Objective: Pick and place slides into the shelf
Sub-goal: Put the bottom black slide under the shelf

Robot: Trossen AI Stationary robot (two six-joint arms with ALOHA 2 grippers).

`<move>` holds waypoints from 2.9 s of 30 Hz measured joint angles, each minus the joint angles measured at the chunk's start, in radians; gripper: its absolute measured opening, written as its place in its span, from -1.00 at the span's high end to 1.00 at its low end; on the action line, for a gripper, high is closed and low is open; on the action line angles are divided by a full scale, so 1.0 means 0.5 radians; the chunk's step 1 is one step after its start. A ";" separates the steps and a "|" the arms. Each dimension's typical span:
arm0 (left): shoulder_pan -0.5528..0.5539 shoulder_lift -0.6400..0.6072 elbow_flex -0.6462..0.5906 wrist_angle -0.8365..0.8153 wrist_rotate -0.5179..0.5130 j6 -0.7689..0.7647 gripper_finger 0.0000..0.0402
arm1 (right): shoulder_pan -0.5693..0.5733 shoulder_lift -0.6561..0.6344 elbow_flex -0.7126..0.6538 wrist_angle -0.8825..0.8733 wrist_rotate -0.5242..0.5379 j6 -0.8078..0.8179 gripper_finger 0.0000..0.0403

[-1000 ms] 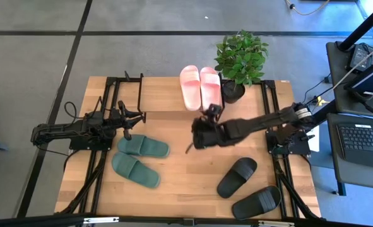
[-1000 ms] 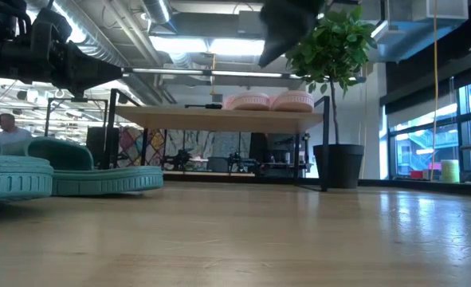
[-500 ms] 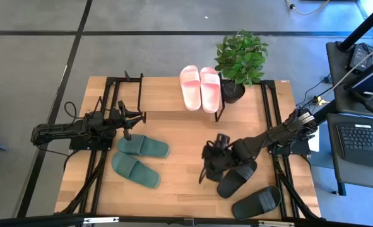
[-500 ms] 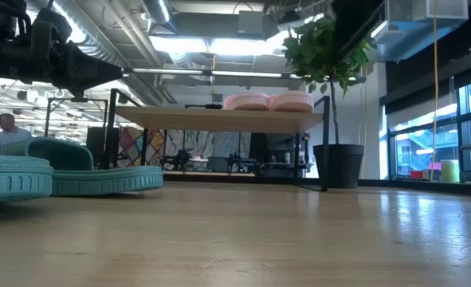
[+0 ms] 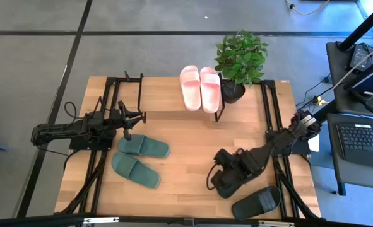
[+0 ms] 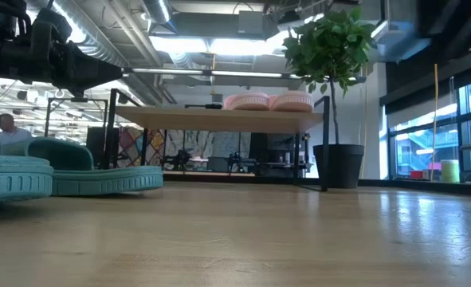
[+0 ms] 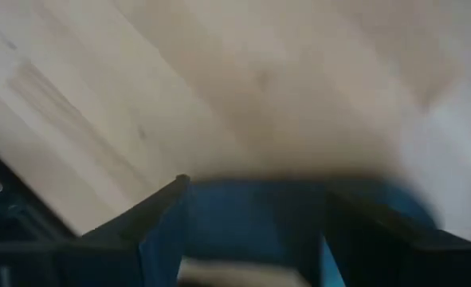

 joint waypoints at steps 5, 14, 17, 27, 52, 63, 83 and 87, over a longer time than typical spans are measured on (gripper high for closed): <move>0.000 0.000 0.000 0.000 0.000 0.000 0.62 | 0.099 0.000 0.000 -0.041 -0.325 0.575 -0.30; 0.000 0.000 0.000 0.000 0.000 0.000 0.62 | 0.309 0.005 -0.011 -0.049 -0.987 1.551 -0.25; 0.000 0.000 0.000 0.000 0.000 0.001 0.62 | 0.388 0.006 -0.011 -0.046 -1.186 1.779 -0.19; 0.000 0.000 0.000 0.000 0.000 0.006 0.62 | 0.516 0.135 -0.011 0.028 -1.209 1.941 -0.04; 0.000 0.000 0.000 0.000 0.000 0.000 0.62 | 0.520 0.624 -0.013 -0.357 -1.385 1.565 0.00; 0.000 0.000 0.000 0.000 0.000 0.001 0.62 | 0.523 0.733 -0.013 -0.469 -1.538 1.414 0.02; 0.000 0.000 0.000 0.000 0.000 0.001 0.62 | 0.526 0.730 0.056 -0.526 -1.652 1.304 0.93; 0.000 0.000 0.000 0.000 0.000 0.002 0.62 | 0.529 0.728 0.312 -0.709 -1.678 1.222 0.93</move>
